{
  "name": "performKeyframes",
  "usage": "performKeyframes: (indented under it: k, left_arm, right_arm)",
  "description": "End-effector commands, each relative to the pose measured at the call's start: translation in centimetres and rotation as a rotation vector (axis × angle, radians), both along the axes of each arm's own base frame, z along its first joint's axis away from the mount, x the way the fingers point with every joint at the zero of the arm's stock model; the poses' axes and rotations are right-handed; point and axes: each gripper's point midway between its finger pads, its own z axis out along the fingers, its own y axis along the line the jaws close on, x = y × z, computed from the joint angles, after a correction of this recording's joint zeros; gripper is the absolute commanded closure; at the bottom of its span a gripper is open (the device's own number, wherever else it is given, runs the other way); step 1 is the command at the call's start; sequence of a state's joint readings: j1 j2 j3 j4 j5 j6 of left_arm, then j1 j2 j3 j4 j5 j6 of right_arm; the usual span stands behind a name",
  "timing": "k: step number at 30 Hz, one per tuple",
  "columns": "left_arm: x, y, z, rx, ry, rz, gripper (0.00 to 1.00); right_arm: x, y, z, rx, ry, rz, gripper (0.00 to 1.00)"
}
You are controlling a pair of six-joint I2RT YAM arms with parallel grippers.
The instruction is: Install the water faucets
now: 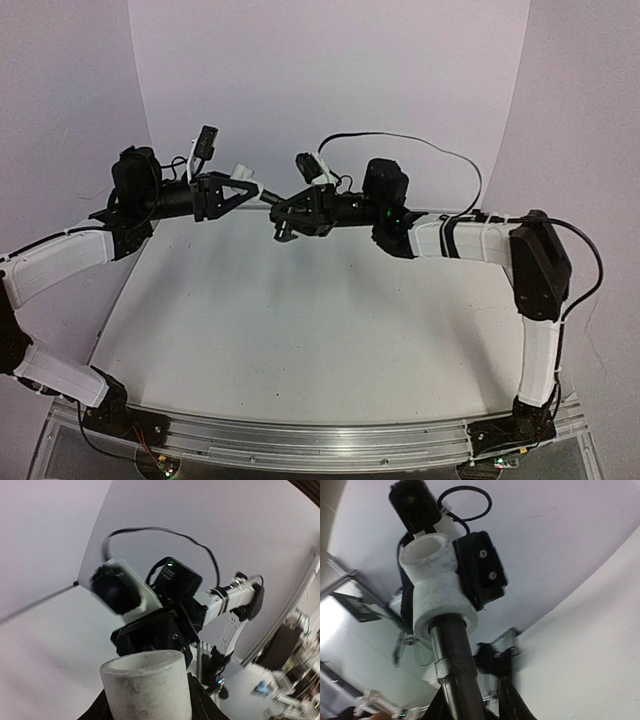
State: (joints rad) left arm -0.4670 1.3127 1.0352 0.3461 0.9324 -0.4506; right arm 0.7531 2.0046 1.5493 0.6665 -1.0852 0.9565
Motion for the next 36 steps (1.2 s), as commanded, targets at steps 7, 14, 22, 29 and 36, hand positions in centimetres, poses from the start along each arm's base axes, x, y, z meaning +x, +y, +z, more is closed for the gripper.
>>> performKeyframes:
  k: [7, 14, 22, 29, 36]
  left_arm:
    - [-7.9, 0.2, 3.0, -0.025, -0.44, -0.466, 1.0]
    - [-2.9, 1.6, 4.4, -0.098, -0.039, 0.02, 1.0]
    - [-0.3, 2.8, 2.6, -0.223, 0.525, 0.145, 1.0]
    - [0.6, 1.4, 1.2, -0.201, 0.729, 0.061, 1.0]
    - [1.2, 1.0, 0.1, -0.195, 0.787, 0.067, 1.0]
  right_arm:
    - [1.3, -4.3, 3.8, 0.238, 0.386, 0.142, 0.64]
    - [4.1, -8.6, 0.4, 0.195, 0.179, -0.145, 0.28]
    - [4.4, -9.8, -2.4, -0.089, -0.369, -0.485, 0.22]
    - [-0.9, -7.0, -1.2, -0.286, -0.99, -0.57, 0.18]
    - [-3.6, -4.3, 0.7, -0.259, -1.135, -0.525, 0.17]
